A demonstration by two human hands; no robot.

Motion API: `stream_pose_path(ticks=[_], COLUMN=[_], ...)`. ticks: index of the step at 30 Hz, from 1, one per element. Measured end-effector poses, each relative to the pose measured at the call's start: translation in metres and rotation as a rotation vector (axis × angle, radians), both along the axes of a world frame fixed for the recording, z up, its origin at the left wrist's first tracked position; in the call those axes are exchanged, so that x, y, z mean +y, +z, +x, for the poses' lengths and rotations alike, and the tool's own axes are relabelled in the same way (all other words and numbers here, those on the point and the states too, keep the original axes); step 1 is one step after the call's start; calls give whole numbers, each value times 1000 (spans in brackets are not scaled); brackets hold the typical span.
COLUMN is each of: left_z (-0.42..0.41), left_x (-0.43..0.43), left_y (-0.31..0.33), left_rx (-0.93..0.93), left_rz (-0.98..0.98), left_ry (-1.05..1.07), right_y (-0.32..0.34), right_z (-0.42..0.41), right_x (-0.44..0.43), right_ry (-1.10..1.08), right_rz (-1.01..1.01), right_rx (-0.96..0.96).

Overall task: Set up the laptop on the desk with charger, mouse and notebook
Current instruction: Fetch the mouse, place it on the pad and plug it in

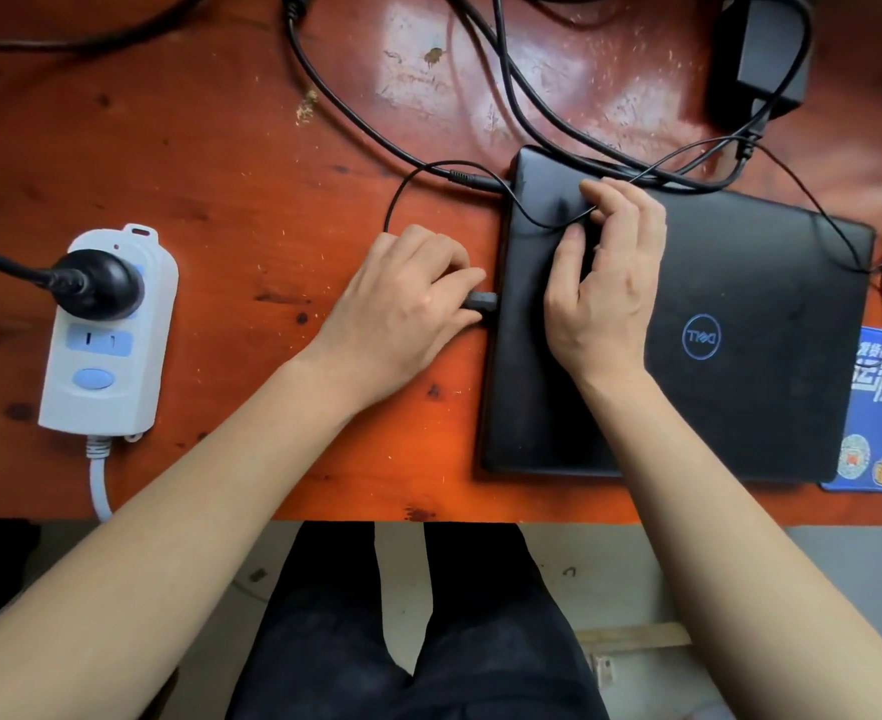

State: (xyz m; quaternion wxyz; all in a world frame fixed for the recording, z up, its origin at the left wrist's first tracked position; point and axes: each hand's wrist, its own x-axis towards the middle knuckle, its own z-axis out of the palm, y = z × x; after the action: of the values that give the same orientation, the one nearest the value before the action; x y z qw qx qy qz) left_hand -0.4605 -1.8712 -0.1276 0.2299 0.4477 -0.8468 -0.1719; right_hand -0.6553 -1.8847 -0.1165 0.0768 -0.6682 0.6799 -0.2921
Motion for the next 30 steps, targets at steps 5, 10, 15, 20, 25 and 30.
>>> stream_pose_path(ticks=[5,10,15,20,25,30], left_z=[-2,-6,-5,-5,-6,-5], left_x=[6,10,12,13,13,14], left_y=[-1,-4,-8,-10,-12,-7], left_rx=[37,48,34,23,4,-23], left_rz=[13,22,-2,-31,-61,-42], left_ry=[59,90,84,85,86,88], right_y=[0,2,4,1,-1,9], right_z=[1,2,3,1,-1,1], right_x=[0,0,1,1,1,4], right_ry=[-10,-23,-24,-20,-27,-29], right_rz=[-3,1,7,-16,-11,91], right_rx=[13,45,29,21,-4,-84])
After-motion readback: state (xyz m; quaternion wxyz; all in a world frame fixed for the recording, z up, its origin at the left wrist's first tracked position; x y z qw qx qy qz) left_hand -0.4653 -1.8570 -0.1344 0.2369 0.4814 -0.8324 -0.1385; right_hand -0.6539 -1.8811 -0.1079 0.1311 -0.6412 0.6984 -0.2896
